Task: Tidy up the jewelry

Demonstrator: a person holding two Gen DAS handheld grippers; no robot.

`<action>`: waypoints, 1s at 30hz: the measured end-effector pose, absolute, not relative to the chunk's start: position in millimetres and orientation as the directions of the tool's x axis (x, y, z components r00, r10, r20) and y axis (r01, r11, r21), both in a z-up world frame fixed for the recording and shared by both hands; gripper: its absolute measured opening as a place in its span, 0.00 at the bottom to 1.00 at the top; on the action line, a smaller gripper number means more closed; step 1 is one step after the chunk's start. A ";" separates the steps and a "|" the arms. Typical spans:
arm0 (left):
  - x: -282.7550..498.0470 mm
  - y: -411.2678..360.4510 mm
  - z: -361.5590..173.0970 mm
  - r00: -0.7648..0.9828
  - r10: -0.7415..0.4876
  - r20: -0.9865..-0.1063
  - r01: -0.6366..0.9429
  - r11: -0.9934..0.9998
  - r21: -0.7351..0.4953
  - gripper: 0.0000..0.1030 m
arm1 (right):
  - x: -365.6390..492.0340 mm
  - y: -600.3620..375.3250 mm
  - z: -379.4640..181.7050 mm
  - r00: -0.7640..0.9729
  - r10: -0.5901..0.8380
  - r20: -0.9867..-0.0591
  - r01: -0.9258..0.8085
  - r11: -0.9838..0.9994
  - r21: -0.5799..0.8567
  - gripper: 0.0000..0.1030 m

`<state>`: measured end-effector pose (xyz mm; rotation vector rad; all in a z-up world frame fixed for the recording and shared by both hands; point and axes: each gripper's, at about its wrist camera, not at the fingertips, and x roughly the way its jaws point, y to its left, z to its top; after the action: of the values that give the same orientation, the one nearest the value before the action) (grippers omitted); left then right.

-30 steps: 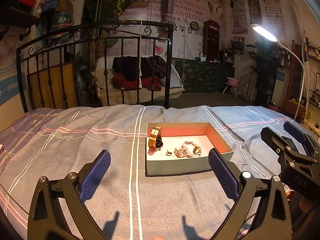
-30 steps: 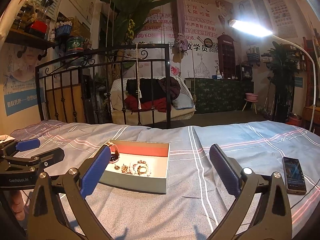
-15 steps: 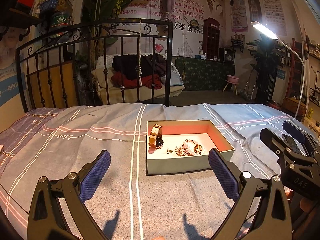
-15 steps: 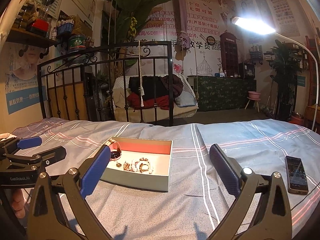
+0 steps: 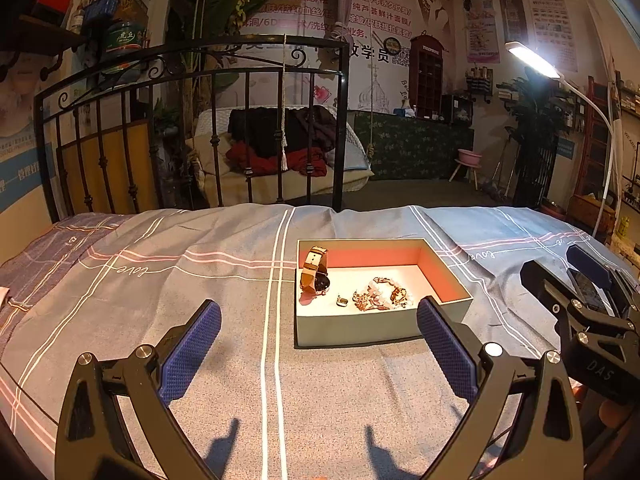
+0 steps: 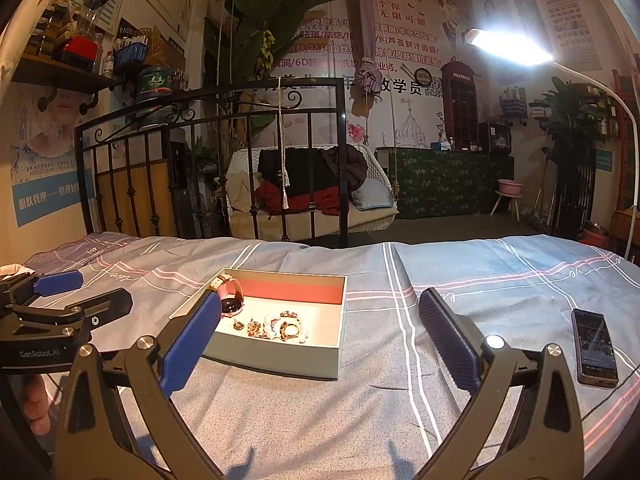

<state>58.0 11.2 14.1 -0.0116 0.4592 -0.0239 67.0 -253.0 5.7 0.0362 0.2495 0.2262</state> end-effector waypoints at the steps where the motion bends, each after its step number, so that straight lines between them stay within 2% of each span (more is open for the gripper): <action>1: 57.8 11.5 14.1 0.896 -0.025 -0.442 0.020 1.000 -0.017 0.94 | 67.0 -253.0 5.1 0.944 0.227 -0.241 -0.218 0.974 0.063 0.95; 30: 61.8 8.7 7.7 0.881 0.002 -0.473 -0.004 1.000 -0.003 0.94 | 69.3 -251.1 -1.0 0.940 0.226 -0.257 -0.218 0.974 0.060 0.95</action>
<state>61.8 8.7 7.7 -0.0040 0.4931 0.0029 69.3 -251.1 -1.0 0.0309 0.2663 0.2265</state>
